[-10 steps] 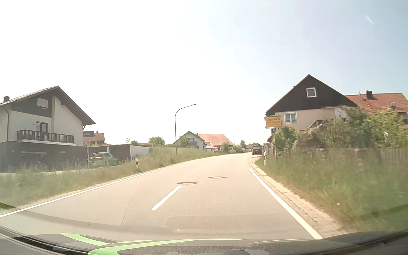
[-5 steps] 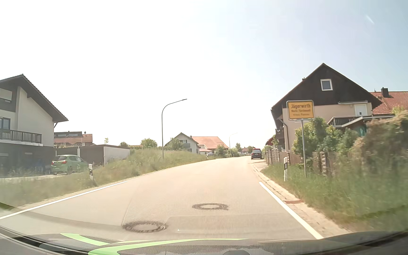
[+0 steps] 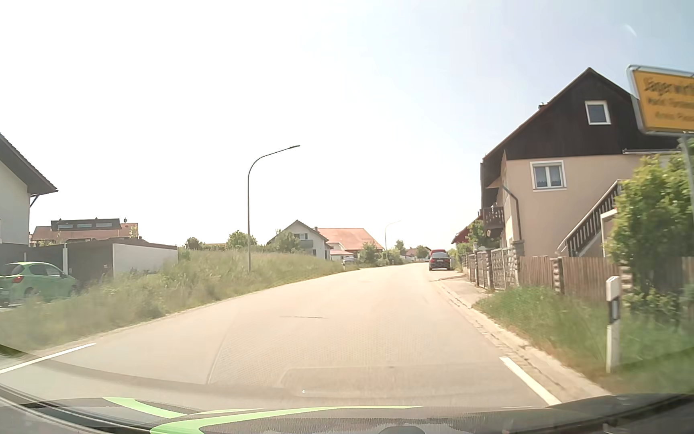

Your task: Follow the waypoints while adhering to traffic rules and regulations

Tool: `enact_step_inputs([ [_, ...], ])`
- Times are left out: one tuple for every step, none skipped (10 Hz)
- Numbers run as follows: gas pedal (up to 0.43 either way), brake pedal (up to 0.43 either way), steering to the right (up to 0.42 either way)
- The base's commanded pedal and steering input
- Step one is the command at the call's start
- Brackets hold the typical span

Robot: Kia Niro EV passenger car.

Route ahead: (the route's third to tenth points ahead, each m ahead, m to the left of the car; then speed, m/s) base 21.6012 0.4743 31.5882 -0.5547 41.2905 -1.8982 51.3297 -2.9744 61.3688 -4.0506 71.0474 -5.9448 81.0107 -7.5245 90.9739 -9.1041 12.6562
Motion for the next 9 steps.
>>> enact_step_inputs([
  [0.169,0.0,0.009],
  [0.169,0.0,0.009],
  [0.169,0.0,0.01],
  [0.169,0.0,0.013],
  [0.169,0.0,0.013],
  [0.169,0.0,0.013],
  [0.169,0.0,0.013],
  [0.169,0.0,0.011],
  [0.177,0.0,0.01],
])
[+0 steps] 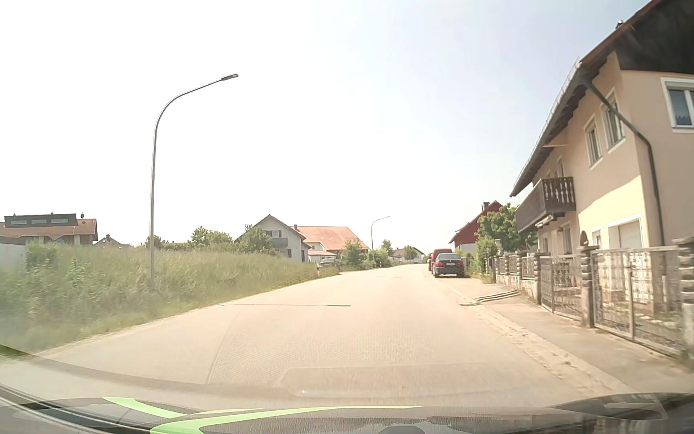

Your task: Follow the waypoints while adhering to traffic rules and regulations

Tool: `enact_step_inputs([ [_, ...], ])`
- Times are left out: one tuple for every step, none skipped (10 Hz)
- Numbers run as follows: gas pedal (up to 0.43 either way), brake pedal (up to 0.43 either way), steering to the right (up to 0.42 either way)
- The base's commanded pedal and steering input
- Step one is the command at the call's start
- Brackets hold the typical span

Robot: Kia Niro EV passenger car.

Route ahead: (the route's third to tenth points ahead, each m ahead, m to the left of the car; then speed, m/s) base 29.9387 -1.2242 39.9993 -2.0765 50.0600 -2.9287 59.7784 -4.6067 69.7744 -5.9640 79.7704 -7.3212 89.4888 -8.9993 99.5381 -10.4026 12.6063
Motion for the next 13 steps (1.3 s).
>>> enact_step_inputs([
  [0.177,0.0,0.01],
  [0.177,0.0,0.011],
  [0.177,0.0,0.011],
  [0.177,0.0,0.011],
  [0.177,0.0,0.011],
  [0.177,0.0,0.011],
  [0.177,0.0,0.012],
  [0.177,0.0,0.012],
  [0.177,0.0,0.011],
  [0.177,0.0,0.012],
  [0.177,0.0,0.011],
  [0.177,0.0,0.012],
  [0.177,0.0,0.012],
])
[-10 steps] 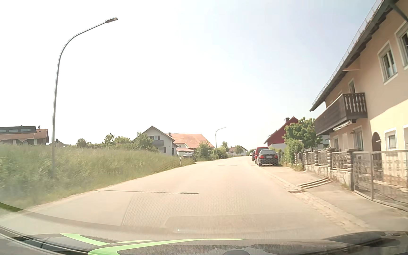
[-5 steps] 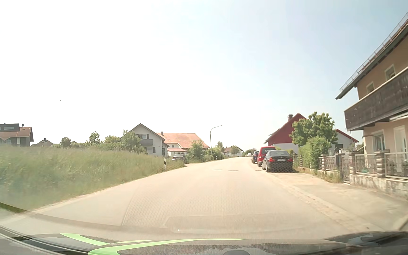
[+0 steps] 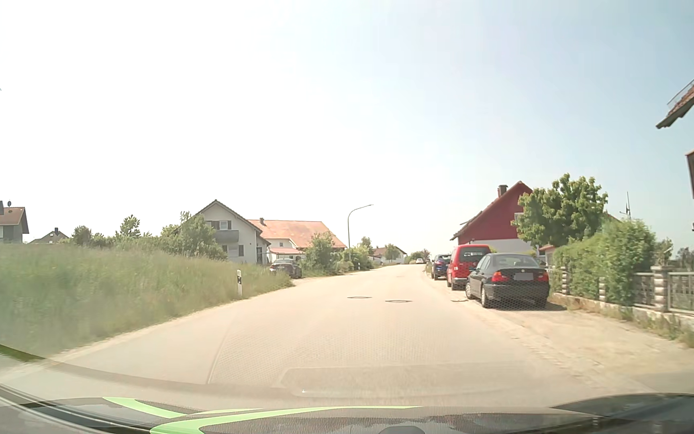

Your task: Follow the waypoints while adhering to traffic rules and regulations

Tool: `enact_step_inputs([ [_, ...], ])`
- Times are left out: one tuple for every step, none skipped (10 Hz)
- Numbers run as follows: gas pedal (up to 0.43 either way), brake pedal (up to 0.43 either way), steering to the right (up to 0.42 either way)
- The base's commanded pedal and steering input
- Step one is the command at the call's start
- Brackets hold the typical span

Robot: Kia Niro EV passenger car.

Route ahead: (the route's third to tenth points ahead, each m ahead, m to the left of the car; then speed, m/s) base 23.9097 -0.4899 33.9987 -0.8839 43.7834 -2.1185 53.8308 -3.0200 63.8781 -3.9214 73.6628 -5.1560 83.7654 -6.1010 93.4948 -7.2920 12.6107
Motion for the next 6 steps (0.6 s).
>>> enact_step_inputs([
  [0.177,0.0,0.013],
  [0.177,0.0,0.014],
  [0.177,0.0,0.014],
  [0.177,0.0,0.014],
  [0.177,0.0,0.013],
  [0.177,0.0,0.013],
])
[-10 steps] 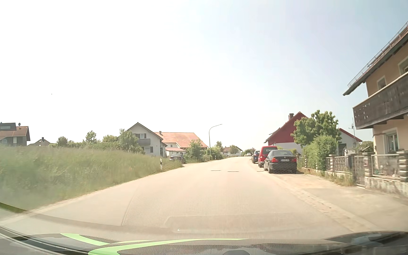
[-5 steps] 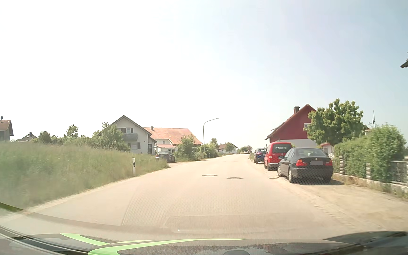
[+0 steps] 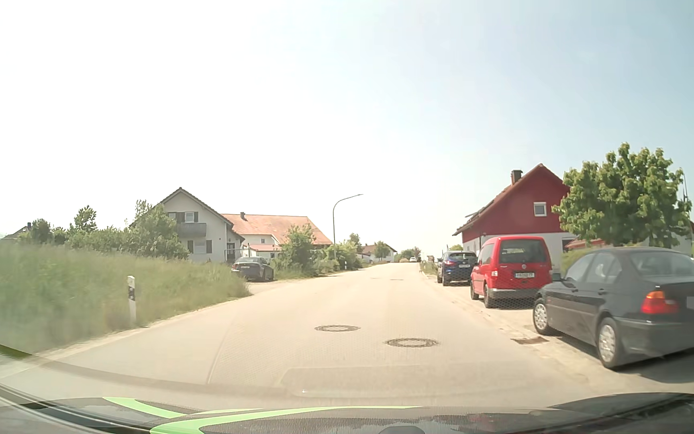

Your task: Follow the waypoints while adhering to traffic rules and regulations

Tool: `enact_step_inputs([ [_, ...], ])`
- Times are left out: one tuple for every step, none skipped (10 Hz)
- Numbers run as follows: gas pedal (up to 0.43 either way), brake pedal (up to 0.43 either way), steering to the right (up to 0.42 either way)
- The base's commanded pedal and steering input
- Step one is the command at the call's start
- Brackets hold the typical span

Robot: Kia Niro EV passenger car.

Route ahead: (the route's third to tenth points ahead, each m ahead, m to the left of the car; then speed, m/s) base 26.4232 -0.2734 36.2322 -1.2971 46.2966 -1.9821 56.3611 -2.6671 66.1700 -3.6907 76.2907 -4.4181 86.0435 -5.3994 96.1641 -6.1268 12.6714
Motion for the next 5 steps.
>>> enact_step_inputs([
  [0.177,0.0,0.013],
  [0.177,0.0,0.011],
  [0.169,0.0,0.01],
  [0.169,0.0,0.01],
  [0.169,0.0,0.01],
])
